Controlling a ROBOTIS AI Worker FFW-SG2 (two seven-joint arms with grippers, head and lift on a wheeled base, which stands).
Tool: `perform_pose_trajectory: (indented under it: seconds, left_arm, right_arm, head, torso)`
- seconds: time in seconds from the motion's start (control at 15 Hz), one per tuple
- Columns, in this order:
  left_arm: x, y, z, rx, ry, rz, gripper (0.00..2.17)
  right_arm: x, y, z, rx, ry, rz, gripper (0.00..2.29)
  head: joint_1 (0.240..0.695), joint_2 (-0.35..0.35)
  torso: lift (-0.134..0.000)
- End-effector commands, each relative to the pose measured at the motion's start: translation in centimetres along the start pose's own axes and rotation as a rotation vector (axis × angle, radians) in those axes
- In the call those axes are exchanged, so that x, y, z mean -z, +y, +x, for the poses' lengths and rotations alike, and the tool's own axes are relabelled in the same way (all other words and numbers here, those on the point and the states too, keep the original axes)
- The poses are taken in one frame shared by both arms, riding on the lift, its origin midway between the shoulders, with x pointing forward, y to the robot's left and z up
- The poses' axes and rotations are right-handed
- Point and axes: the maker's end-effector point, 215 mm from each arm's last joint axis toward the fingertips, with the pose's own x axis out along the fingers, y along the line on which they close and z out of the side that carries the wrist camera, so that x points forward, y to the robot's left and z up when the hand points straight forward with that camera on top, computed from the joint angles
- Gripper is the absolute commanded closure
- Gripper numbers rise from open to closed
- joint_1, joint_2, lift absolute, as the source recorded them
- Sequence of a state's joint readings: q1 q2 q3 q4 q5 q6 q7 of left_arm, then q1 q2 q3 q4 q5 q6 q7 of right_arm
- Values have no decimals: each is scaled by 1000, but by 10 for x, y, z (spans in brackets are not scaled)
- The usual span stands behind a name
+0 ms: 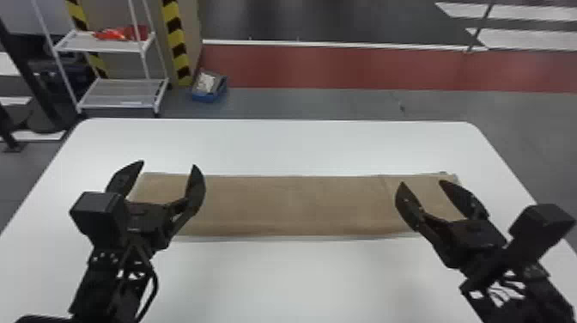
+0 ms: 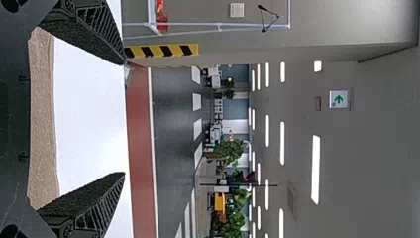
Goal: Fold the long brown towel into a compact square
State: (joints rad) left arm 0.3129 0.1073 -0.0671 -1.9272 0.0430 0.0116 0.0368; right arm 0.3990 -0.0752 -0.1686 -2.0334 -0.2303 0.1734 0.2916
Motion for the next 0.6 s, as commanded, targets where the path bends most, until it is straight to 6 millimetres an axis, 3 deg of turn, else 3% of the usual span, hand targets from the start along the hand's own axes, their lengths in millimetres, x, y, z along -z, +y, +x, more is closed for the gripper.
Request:
perform_pose_trajectory:
  seconds: [0.0, 0.53]
  left_arm:
    - [-1, -2, 0, 3, -2, -1, 87]
    - [0, 1, -2, -4, -1, -5, 87]
  right_arm:
    - [0, 0, 0, -1, -1, -1, 188]
    - [-2, -1, -1, -5, -6, -8, 188]
  head:
    - [695, -54]
    - [695, -56]
  torso:
    - [-125]
    - [-125]
